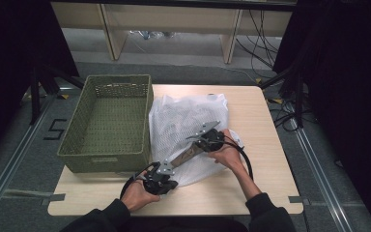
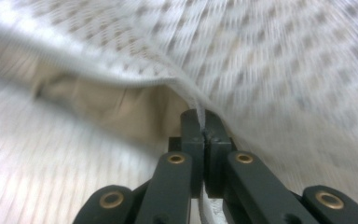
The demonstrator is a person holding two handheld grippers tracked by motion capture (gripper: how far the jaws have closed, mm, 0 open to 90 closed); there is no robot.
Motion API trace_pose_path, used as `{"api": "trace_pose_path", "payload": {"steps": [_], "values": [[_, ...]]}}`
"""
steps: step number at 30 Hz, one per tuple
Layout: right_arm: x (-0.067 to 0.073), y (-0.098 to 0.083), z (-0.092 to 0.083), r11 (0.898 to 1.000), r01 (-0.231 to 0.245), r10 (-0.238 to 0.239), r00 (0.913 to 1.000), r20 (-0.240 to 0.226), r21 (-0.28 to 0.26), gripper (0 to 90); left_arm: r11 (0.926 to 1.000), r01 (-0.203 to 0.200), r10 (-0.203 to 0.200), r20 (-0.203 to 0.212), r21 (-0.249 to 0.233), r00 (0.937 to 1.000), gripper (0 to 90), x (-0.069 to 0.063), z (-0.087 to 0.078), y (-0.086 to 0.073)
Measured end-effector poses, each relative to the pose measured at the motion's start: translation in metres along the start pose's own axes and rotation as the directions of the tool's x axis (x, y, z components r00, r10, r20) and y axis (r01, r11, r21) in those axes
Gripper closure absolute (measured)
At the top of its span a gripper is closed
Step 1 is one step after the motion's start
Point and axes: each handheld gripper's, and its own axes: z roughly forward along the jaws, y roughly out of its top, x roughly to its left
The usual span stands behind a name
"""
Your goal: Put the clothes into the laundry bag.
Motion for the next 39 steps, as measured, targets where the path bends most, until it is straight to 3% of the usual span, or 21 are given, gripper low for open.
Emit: {"api": "trace_pose_path", "payload": {"steps": [4,5,6,7,8,10,11,14,15,16,18,21,23,26,27,29,30,33,34,37,39], "values": [[0.006,-0.016,-0.024,0.998,0.052,-0.052,0.9986,-0.006,0.021,90.0,0.9999,0.012,-0.012,-0.018,0.002,0.9998,89.6,0.005,-0.002,-0.002],[0.007,-0.019,-0.032,0.997,0.077,-0.077,0.9970,0.001,0.022,90.0,0.9983,0.048,-0.049,-0.027,-0.034,0.9984,89.6,0.004,-0.001,-0.002],[0.009,-0.022,-0.039,0.994,0.111,-0.111,0.9937,-0.015,0.006,90.0,0.9997,0.026,-0.026,-0.026,-0.002,0.9993,89.5,0.007,-0.003,-0.003],[0.011,-0.024,-0.044,0.993,0.121,-0.121,0.9925,-0.018,0.006,90.0,0.9976,0.065,-0.065,-0.026,-0.024,0.9975,89.5,0.005,-0.001,-0.003],[0.014,-0.026,-0.051,0.992,0.123,-0.123,0.9923,-0.006,0.009,90.0,0.9984,0.050,-0.052,-0.041,-0.026,0.9978,89.4,0.007,-0.003,-0.003],[0.024,-0.029,-0.065,0.987,0.162,-0.162,0.9863,-0.033,0.007,90.0,0.9972,0.071,-0.072,-0.061,-0.025,0.9955,89.2,0.009,-0.003,-0.003],[0.029,-0.029,-0.069,0.979,0.204,-0.204,0.9784,-0.033,0.005,90.0,0.9970,0.072,-0.074,-0.071,-0.030,0.9947,89.1,0.010,-0.002,-0.004],[0.044,-0.031,-0.071,0.959,0.278,-0.276,0.9606,-0.033,0.053,90.0,0.9958,0.084,-0.087,-0.083,-0.035,0.9928,88.7,0.011,-0.002,-0.003],[0.048,-0.033,-0.068,0.952,0.299,-0.297,0.9543,-0.037,0.069,90.0,0.9973,0.071,-0.073,-0.098,-0.018,0.9926,88.7,0.013,-0.003,-0.004],[0.053,-0.037,-0.062,0.952,0.291,-0.290,0.9566,-0.032,0.094,90.0,0.9970,0.073,-0.075,-0.091,-0.025,0.9930,88.6,0.014,-0.004,-0.004],[0.055,-0.042,-0.053,0.942,0.304,-0.299,0.9526,-0.054,0.142,90.0,0.9959,0.086,-0.089,-0.096,-0.028,0.9915,88.1,0.015,-0.004,-0.005],[0.056,-0.048,-0.048,0.946,0.280,-0.274,0.9598,-0.060,0.160,90.0,0.9961,0.086,-0.087,-0.107,-0.020,0.9904,87.7,0.015,-0.005,-0.006],[0.056,-0.049,-0.050,0.951,0.265,-0.260,0.9641,-0.052,0.157,90.0,0.9991,0.042,-0.042,-0.108,0.002,0.9932,87.6,0.011,-0.008,-0.007],[0.052,-0.049,-0.051,0.956,0.260,-0.259,0.9655,-0.030,0.135,88.7,0.9993,0.036,-0.035,-0.083,0.011,0.9959,87.1,0.003,-0.009,-0.009],[0.053,-0.050,-0.051,0.962,0.236,-0.234,0.9718,-0.030,0.134,85.9,0.9995,0.029,-0.028,-0.067,0.011,0.9974,86.0,0.000,-0.010,-0.009],[0.053,-0.051,-0.049,0.963,0.241,-0.240,0.9705,-0.023,0.118,82.0,0.9995,-0.008,0.010,-0.061,0.029,0.9981,82.1,-0.004,-0.012,-0.010],[0.054,-0.051,-0.049,0.967,0.223,-0.221,0.9747,-0.032,0.122,80.2,0.9999,-0.001,0.001,-0.063,0.013,0.9980,77.9,-0.007,-0.013,-0.011],[0.056,-0.051,-0.050,0.970,0.226,-0.224,0.9742,-0.024,0.085,73.0,1.0000,-0.008,0.007,-0.055,-0.005,0.9985,69.1,-0.008,-0.021,-0.011],[0.057,-0.051,-0.052,0.972,0.218,-0.217,0.9758,-0.023,0.082,70.1,0.9996,0.016,-0.018,-0.066,-0.022,0.9976,66.4,-0.009,-0.024,-0.011],[0.058,-0.051,-0.060,0.981,0.191,-0.190,0.9815,-0.024,0.040,60.8,0.9973,0.040,-0.046,-0.089,-0.062,0.9949,56.1,-0.009,-0.031,-0.012],[0.057,-0.050,-0.066,0.981,0.193,-0.193,0.9809,-0.023,0.002,55.3,0.9948,0.049,-0.058,-0.099,-0.089,0.9934,52.7,-0.008,-0.036,-0.012]]}}
